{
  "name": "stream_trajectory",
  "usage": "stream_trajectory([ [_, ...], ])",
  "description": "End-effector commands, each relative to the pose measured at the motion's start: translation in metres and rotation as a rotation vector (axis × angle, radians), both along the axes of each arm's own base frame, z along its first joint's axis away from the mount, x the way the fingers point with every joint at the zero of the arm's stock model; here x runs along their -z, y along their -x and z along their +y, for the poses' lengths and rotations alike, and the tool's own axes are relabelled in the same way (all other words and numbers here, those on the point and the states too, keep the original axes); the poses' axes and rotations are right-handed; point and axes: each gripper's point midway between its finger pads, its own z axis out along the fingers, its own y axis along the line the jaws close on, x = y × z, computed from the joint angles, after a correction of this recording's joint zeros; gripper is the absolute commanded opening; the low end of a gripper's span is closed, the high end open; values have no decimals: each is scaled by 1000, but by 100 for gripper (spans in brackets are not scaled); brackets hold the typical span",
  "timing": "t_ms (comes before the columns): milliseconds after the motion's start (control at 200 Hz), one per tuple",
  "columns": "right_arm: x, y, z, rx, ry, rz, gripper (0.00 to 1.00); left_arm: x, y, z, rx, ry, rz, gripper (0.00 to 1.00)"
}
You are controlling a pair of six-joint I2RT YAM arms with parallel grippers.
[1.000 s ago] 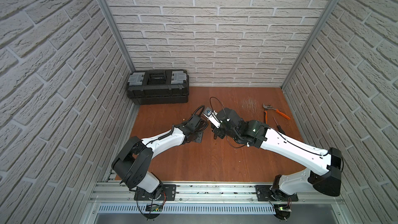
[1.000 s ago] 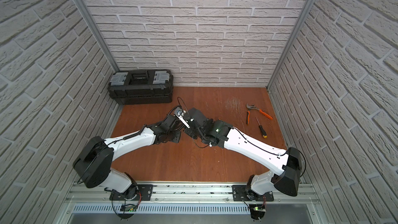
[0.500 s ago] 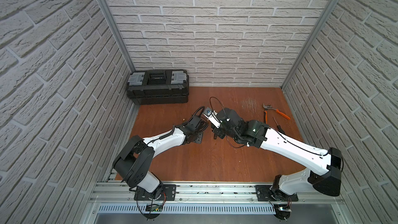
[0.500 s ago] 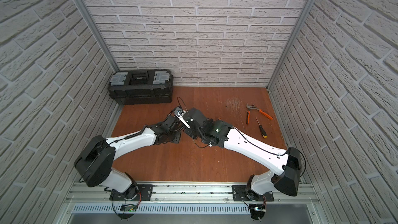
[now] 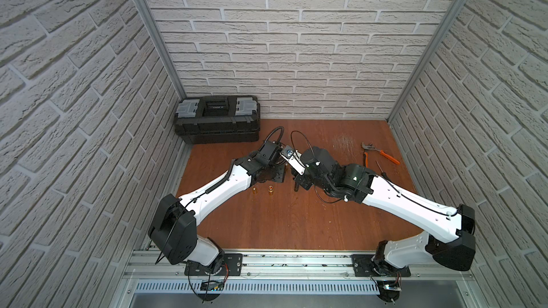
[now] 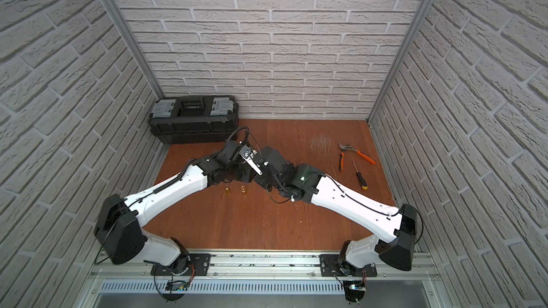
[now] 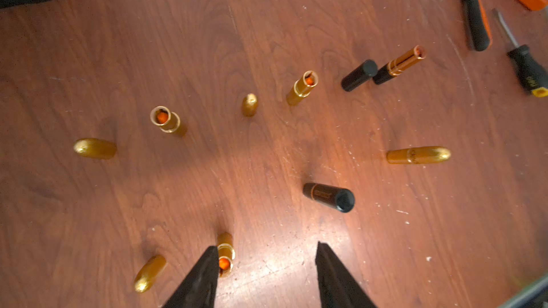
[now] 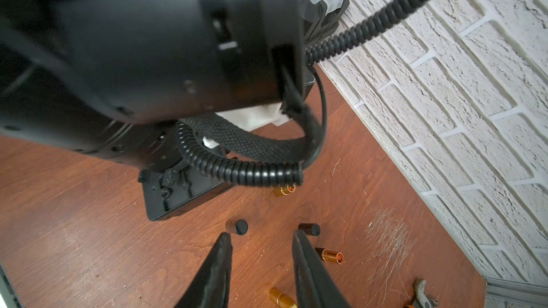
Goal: Open the lipstick cap
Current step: Place the lipstick at the center of the board, then pick up the lipstick at the center of the board.
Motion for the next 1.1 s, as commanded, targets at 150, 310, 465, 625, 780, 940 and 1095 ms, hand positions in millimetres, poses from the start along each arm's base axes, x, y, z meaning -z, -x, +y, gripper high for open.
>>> stream_trajectory([
  [150, -63, 16, -37, 31, -64, -121, 37, 23, 1, -44, 158, -53, 108, 54],
  [310, -67, 23, -52, 55, -90, -129, 37, 36, 2, -69, 236, -111, 148, 53],
  [465, -54, 23, -56, 74, -78, -115, 37, 48, 5, -82, 269, -170, 164, 53],
  [625, -47, 22, -54, 75, -73, -105, 38, 57, 5, -83, 271, -211, 171, 53],
  [780, -44, 21, -51, 72, -72, -104, 37, 66, 4, -82, 273, -233, 189, 53],
  [940, -40, 20, -50, 72, -67, -98, 37, 72, 5, -83, 274, -247, 201, 51],
  [1095, -38, 20, -50, 73, -66, -97, 37, 74, 4, -81, 271, -257, 207, 46],
])
